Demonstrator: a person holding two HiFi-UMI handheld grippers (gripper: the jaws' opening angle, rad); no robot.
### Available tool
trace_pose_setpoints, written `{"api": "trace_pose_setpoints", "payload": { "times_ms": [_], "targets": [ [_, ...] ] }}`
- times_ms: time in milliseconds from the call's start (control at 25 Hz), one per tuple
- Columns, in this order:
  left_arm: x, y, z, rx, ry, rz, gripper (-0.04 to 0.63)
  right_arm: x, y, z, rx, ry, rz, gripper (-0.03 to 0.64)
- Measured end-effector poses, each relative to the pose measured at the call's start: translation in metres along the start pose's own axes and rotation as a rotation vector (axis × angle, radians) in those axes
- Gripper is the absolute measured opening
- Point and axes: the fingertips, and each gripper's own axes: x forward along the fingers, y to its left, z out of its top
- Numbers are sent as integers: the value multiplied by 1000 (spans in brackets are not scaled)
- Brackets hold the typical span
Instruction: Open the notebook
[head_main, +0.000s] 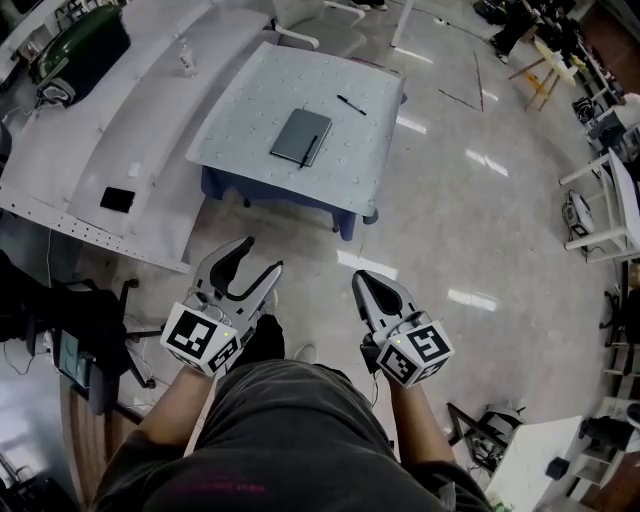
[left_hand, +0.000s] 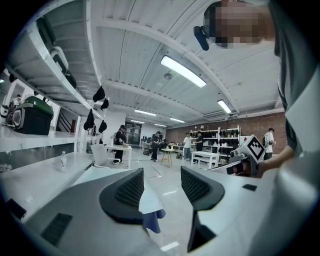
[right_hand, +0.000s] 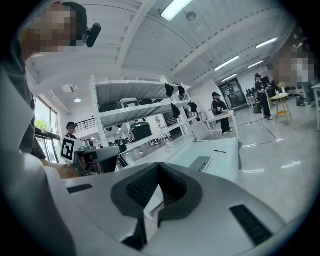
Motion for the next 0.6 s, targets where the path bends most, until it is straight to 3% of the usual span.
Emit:
{"api": "trace_pose_setpoints", "payload": {
  "times_ms": [600],
  "targets": [
    [50, 111, 2, -35, 27, -39, 230, 116, -19, 25, 16, 32, -42, 3]
  ]
}}
